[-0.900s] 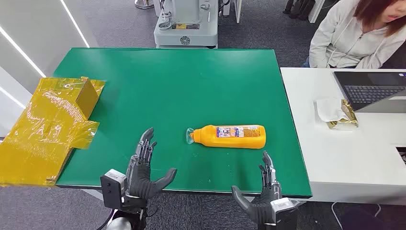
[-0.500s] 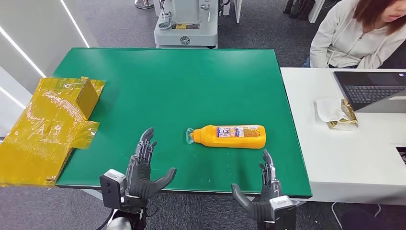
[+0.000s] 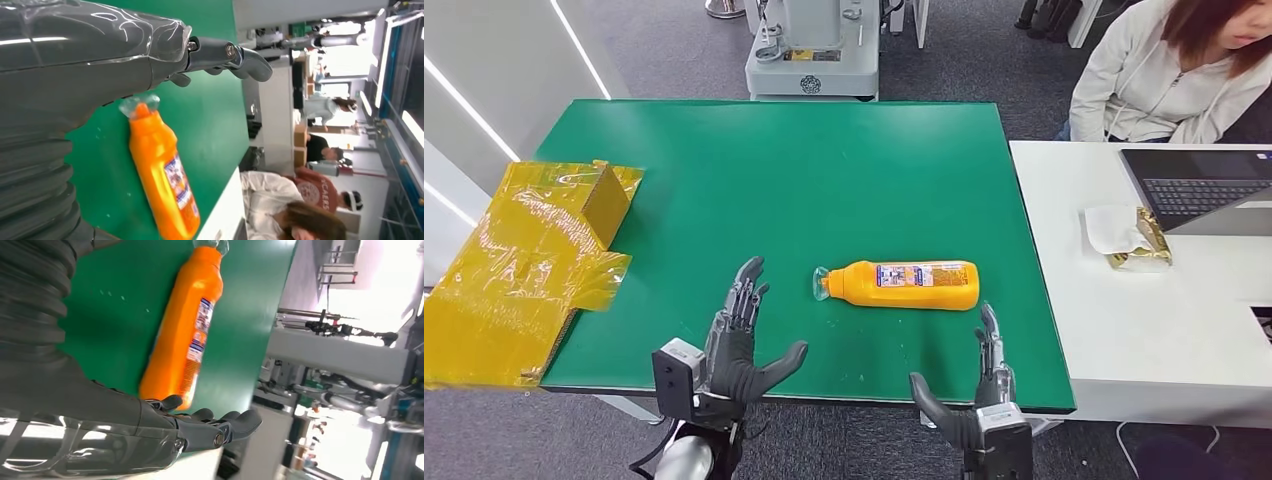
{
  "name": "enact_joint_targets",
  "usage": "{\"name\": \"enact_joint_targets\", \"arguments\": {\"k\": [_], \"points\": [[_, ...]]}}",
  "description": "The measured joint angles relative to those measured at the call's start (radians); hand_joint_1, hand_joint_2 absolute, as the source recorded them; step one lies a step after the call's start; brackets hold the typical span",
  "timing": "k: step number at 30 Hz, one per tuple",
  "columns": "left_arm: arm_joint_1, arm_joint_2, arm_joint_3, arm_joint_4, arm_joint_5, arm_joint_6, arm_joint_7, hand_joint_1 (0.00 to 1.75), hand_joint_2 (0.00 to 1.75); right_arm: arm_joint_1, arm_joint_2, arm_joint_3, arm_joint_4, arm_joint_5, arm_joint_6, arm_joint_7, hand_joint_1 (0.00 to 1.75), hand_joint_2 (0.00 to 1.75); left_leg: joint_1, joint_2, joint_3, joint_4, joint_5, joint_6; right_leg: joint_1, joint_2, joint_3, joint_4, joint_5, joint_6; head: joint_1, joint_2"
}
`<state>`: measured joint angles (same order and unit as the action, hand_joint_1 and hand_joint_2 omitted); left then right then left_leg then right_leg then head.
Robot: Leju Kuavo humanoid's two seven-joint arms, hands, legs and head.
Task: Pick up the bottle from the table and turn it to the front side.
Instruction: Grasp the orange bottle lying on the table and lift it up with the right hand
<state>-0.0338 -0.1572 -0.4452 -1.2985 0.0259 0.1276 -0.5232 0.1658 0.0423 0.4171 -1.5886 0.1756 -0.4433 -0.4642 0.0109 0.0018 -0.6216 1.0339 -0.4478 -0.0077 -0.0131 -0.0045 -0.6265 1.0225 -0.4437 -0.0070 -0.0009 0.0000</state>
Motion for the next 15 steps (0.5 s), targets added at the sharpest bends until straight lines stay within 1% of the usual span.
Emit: {"name": "enact_joint_targets", "arguments": {"k": [4, 8, 12, 15], "points": [[-0.038, -0.023, -0.014, 0.025, -0.002, -0.018, 0.008, 0.00, 1.75, -0.026, -0.001, -0.028, -0.027, 0.166, 0.031, 0.049, 0.00, 1.75, 0.000, 0.000, 0.000, 0.000, 0.000, 0.000, 0.000, 0.000, 0.000, 0.000, 0.000, 0.000, 0.000, 0.000], [-0.069, -0.044, -0.024, 0.055, -0.014, -0.043, 0.013, 0.00, 1.75, -0.059, -0.001, -0.086, -0.042, 0.319, 0.088, 0.078, 0.00, 1.75, 0.000, 0.000, 0.000, 0.000, 0.000, 0.000, 0.000, 0.000, 0.000, 0.000, 0.000, 0.000, 0.000, 0.000], [-0.084, -0.060, -0.029, 0.086, -0.028, -0.075, 0.015, 0.00, 1.75, -0.099, -0.002, -0.151, -0.047, 0.435, 0.145, 0.121, 0.00, 1.75, 0.000, 0.000, 0.000, 0.000, 0.000, 0.000, 0.000, 0.000, 0.000, 0.000, 0.000, 0.000, 0.000, 0.000], [-0.100, -0.069, -0.034, 0.109, -0.034, -0.096, 0.015, 0.00, 1.75, -0.133, -0.013, -0.181, -0.039, 0.488, 0.181, 0.157, 0.00, 1.75, 0.000, 0.000, 0.000, 0.000, 0.000, 0.000, 0.000, 0.000, 0.000, 0.000, 0.000, 0.000, 0.000, 0.000]]}}
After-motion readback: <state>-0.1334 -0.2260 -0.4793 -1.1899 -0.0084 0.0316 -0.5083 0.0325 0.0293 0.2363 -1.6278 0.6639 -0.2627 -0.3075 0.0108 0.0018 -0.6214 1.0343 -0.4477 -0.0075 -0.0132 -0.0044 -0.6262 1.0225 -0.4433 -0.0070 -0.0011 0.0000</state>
